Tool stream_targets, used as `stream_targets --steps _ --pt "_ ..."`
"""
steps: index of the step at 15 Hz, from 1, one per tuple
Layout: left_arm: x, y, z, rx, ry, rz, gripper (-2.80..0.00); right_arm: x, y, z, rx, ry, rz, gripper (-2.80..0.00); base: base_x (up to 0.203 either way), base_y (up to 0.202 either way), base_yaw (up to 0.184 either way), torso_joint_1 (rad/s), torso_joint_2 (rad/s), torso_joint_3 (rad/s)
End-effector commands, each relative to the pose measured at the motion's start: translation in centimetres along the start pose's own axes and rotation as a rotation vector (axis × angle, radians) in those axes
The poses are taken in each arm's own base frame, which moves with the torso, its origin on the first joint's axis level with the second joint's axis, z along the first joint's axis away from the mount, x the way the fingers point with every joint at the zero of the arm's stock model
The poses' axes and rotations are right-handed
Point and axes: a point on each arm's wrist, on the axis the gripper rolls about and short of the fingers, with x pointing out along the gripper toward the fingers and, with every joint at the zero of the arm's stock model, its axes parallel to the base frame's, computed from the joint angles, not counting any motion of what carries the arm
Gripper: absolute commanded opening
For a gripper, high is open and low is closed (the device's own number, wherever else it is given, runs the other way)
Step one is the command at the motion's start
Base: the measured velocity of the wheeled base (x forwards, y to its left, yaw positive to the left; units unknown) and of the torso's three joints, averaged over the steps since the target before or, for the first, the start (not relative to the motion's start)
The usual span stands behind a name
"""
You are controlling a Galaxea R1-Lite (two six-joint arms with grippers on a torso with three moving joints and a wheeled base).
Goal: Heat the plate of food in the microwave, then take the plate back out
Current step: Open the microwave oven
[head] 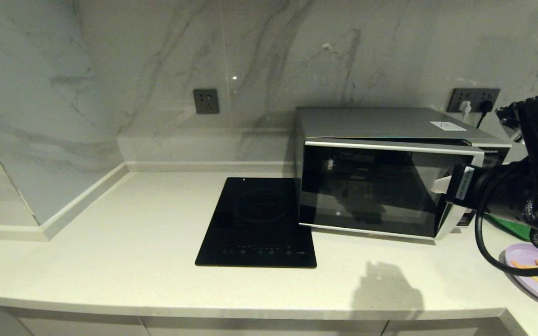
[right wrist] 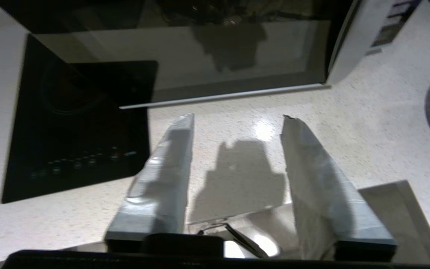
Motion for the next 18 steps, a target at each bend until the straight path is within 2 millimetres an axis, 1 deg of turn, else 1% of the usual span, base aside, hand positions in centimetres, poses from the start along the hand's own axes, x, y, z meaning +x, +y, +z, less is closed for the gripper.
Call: stream_targets --steps 1,2,5,7,8,10,12,14,16,18 --pt "0.0 0.0 0.0 -0.002 -0.001 0.000 -2.80 0.0 0.1 1.6 0.040 -0.041 -0.001 -2.80 0.000 0.000 0.000 0.000 0.00 0.000" --pt "0.0 0.0 0.0 -0.001 -0.001 0.001 -2.80 1.1 0.3 2.6 0.063 -0.056 -0.026 -2.80 0.000 0.000 0.000 0.000 0.00 0.000" --pt "0.0 0.0 0.0 -0.002 -0.001 0.000 -2.80 5.5 0.3 6.1 0.162 -0.106 -0.106 -2.80 0.000 0.000 0.000 0.000 0.00 0.000" --pt "0.0 0.0 0.0 -0.001 -0.001 0.002 -2.80 7.5 0.0 8.2 0.220 -0.140 -0.117 -2.80 0.000 0.000 0.000 0.000 0.00 0.000" --pt "0.0 0.0 0.0 -0.002 -0.001 0.000 -2.80 8.6 -0.1 8.9 0.242 -0.149 -0.125 -2.80 0.000 0.000 0.000 0.000 0.00 0.000" --pt "0.0 0.0 0.0 -0.002 -0.001 0.001 -2.80 10.7 -1.0 10.0 0.276 -0.157 -0.167 -2.80 0.000 0.000 0.000 0.000 0.00 0.000" --pt "0.0 0.0 0.0 -0.002 -0.001 0.000 -2.80 12.1 -2.4 11.4 0.322 -0.189 -0.207 -2.80 0.000 0.000 0.000 0.000 0.00 0.000" --pt "0.0 0.0 0.0 -0.001 -0.001 0.000 -2.80 13.9 -4.0 12.3 0.349 -0.205 -0.255 -2.80 0.000 0.000 0.000 0.000 0.00 0.000" --pt "0.0 0.0 0.0 -0.001 -0.001 0.001 -2.80 14.9 -5.3 12.6 0.389 -0.188 -0.286 -2.80 0.000 0.000 0.000 0.000 0.00 0.000" --pt "0.0 0.0 0.0 -0.001 -0.001 0.000 -2.80 14.9 -6.0 12.6 0.442 -0.139 -0.252 -2.80 0.000 0.000 0.000 0.000 0.00 0.000"
